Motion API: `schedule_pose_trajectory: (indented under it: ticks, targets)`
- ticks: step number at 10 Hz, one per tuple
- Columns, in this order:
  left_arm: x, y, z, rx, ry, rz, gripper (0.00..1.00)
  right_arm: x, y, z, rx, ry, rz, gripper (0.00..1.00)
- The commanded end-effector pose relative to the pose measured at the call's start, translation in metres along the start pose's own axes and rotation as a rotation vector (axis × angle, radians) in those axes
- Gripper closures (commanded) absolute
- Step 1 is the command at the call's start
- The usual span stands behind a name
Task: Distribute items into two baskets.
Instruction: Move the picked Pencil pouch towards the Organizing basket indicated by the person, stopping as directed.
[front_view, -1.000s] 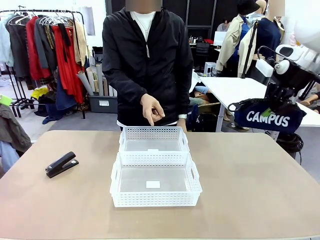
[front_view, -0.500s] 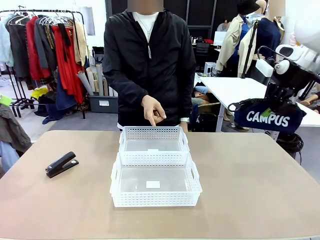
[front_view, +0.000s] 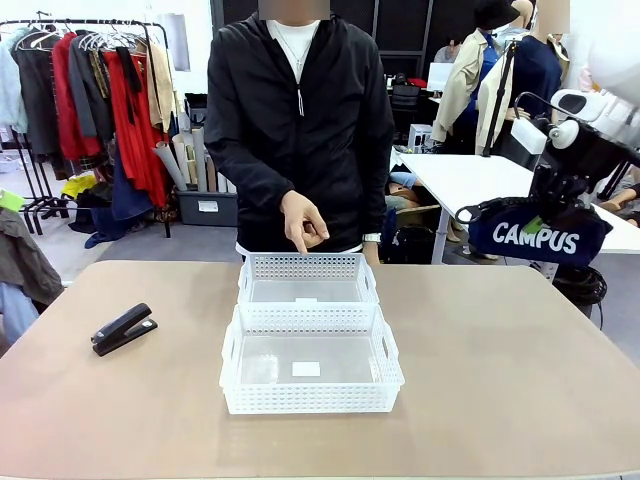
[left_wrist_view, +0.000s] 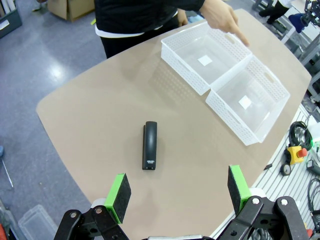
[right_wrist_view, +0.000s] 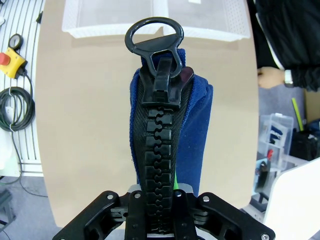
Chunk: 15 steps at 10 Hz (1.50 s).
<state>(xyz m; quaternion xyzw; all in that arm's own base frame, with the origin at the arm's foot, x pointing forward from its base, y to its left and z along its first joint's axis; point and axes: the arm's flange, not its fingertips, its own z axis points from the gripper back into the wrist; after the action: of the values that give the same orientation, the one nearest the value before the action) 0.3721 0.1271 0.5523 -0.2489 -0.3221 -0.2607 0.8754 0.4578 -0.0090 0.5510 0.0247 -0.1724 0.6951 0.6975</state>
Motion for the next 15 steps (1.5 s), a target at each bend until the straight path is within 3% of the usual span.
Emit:
schedule_pose_trajectory:
  ticks: [1, 8, 15]
  targets:
    - [0.000, 0.000, 0.001, 0.002, -0.004, -0.002, 0.00, 0.001, 0.001, 0.000, -0.001, 0.002, -0.015, 1.00]
    - [0.000, 0.000, 0.001, 0.002, -0.004, -0.002, 0.00, 0.030, -0.008, -0.019, 0.026, 0.028, -0.006, 1.00]
    - [0.000, 0.000, 0.001, 0.002, -0.004, -0.002, 0.00, 0.074, -0.079, -0.057, 0.031, 0.075, 0.090, 1.00]
